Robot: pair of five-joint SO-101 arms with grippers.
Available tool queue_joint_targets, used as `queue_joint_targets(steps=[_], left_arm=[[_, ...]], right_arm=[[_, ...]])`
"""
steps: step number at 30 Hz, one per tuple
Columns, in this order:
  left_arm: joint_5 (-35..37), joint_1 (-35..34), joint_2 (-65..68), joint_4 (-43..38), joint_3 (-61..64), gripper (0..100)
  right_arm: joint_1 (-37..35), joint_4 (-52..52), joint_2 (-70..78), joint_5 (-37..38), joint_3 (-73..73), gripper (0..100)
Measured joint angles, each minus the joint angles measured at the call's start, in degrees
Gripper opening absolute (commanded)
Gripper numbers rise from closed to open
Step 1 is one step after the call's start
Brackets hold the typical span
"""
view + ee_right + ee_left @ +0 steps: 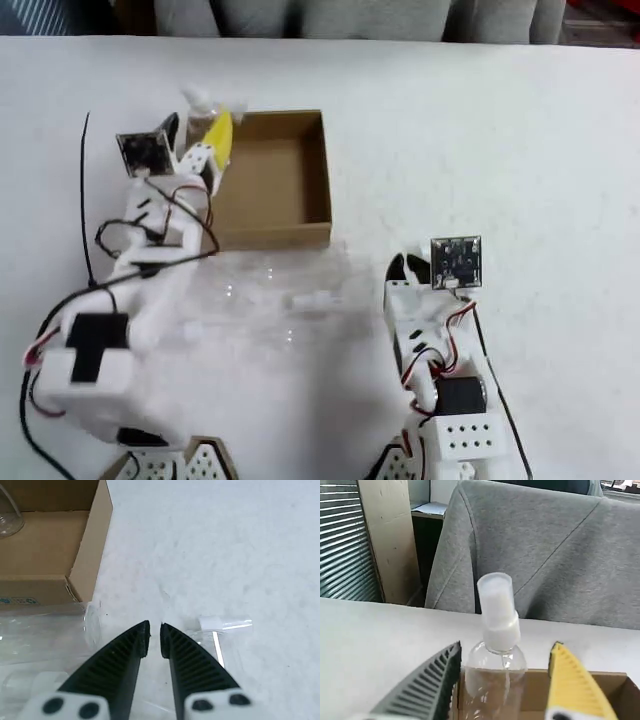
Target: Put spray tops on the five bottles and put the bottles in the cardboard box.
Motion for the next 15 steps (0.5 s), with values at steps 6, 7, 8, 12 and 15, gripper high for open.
queue_joint_targets(steps=[6, 7, 8, 12, 15], left_arm=[[-3.8, 0.1, -12.7, 2.8, 11.5, 27], [-4.3, 0.1, -15.0, 4.7, 13.2, 27], [-5.0, 0.1, -17.5, 6.9, 14.6, 27], [-7.6, 0.1, -28.7, 18.1, 19.6, 27], [-8.5, 0.1, -38.1, 28.4, 21.1, 27]], right_arm=[[0.0, 0.0, 0.0, 0.0, 0.0, 1.5], [0.0, 0.0, 0.0, 0.0, 0.0, 1.5], [0.0, 0.0, 0.0, 0.0, 0.0, 1.5], [0.0, 0.0, 0.0, 0.0, 0.0, 1.5], [0.0, 0.0, 0.0, 0.0, 0.0, 1.5]])
